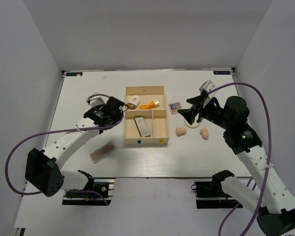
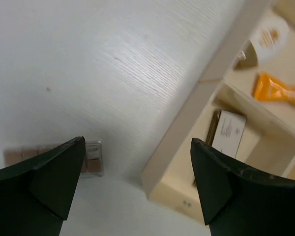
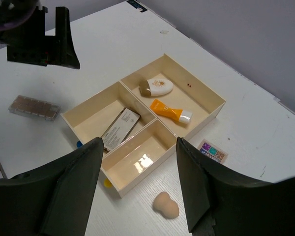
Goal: Organize the makeup
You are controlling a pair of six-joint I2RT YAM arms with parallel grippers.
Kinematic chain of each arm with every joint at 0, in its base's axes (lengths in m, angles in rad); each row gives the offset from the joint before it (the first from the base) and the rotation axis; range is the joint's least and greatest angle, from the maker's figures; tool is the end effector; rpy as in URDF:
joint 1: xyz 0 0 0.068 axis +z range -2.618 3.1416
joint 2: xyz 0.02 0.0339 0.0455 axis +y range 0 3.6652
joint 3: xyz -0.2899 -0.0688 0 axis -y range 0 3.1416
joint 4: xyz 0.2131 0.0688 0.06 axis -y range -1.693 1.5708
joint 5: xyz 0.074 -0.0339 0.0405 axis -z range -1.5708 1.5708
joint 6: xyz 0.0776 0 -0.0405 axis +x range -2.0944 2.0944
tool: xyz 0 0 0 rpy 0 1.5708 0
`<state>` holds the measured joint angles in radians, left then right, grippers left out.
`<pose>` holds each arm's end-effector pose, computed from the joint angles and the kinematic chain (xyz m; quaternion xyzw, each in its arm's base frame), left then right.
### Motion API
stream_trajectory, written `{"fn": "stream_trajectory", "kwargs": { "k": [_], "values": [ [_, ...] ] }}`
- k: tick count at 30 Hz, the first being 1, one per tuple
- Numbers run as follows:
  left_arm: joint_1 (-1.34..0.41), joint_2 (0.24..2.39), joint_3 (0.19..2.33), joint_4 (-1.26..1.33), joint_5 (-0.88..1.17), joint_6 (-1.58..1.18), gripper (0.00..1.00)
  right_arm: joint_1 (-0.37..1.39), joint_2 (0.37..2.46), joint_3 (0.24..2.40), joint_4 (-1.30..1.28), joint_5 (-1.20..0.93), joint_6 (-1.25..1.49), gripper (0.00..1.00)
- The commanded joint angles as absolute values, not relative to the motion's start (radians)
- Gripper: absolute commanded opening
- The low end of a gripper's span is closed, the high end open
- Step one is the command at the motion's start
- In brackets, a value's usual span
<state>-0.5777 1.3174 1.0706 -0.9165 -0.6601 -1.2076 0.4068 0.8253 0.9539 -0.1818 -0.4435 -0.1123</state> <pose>0.2122 -0.0815 0.2760 -0.3493 0.8606 0.0500 0.3672 0.1438 0.0982 0.4057 -0.3279 0.6453 0.2564 0.6405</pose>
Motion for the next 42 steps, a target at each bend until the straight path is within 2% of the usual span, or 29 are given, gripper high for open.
{"fn": "stream_trajectory", "kwargs": {
  "k": [1,2,7,15,20,27,33,42],
  "values": [
    [-0.575,1.235,1.074,-0.685,-0.472,-0.498,0.97,0.403,0.822,0.956,-0.135,-0.434,-0.115,0.67],
    [-0.575,1.214,1.071,-0.678,-0.431,-0.356,0.98,0.403,0.822,0.956,-0.135,-0.434,-0.114,0.67],
    [-0.575,1.261,1.124,-0.797,-0.355,-0.061,0.98,0.403,0.821,0.956,-0.135,-0.434,-0.110,0.67],
    [-0.575,1.411,1.144,-1.032,-0.279,0.201,0.98,0.406,0.813,0.954,-0.137,-0.434,-0.109,0.68],
    [-0.575,1.462,1.137,-1.123,-0.241,0.290,0.98,0.405,0.808,0.950,-0.135,-0.431,-0.112,0.68],
    [-0.575,1.393,1.074,-1.209,-0.108,0.442,0.98,0.402,0.801,0.946,-0.132,-0.431,-0.114,0.68],
    [-0.566,1.322,0.891,-1.149,-0.100,0.506,0.98,0.400,0.799,0.943,-0.130,-0.428,-0.114,0.68],
    [-0.532,1.387,0.881,-1.097,-0.113,0.586,0.98,0.397,0.805,0.940,-0.130,-0.420,-0.115,0.69]
  ]
}}
